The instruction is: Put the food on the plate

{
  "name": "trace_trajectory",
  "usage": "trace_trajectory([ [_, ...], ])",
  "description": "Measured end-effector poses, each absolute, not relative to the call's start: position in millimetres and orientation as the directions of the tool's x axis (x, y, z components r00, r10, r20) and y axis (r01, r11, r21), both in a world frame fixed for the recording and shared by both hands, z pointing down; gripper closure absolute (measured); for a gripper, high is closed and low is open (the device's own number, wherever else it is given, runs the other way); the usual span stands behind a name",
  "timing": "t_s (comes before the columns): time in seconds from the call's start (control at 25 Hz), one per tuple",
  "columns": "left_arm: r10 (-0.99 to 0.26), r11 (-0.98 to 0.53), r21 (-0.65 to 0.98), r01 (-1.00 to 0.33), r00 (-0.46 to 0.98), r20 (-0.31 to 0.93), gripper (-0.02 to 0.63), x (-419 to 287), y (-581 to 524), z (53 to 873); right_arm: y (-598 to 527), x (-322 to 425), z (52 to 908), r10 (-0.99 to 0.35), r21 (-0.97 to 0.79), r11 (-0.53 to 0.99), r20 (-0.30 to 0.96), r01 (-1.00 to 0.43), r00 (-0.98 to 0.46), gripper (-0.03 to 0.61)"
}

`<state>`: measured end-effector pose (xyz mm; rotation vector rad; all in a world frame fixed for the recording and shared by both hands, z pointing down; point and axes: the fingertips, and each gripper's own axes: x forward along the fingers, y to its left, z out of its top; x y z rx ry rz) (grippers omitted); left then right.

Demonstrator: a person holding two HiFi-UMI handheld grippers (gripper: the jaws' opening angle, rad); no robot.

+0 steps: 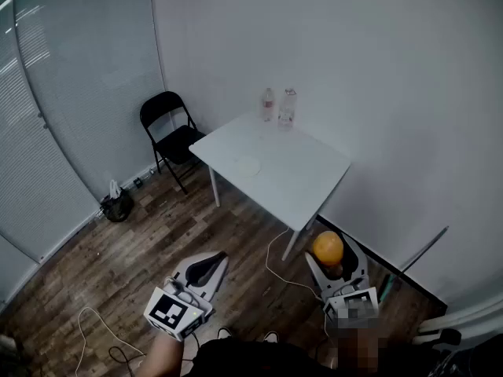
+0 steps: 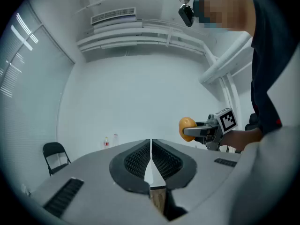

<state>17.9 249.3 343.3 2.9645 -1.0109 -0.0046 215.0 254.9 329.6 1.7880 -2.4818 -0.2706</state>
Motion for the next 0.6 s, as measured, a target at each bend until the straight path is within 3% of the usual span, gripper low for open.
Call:
trace_trajectory([
  [0.6, -0.6, -0.8, 0.014, -0.6, 0.8, 0.001, 0.583, -19, 238, 348, 235, 164, 331, -0.933, 0.216, 0.344, -0.036, -0.914, -0.359, 0.242],
])
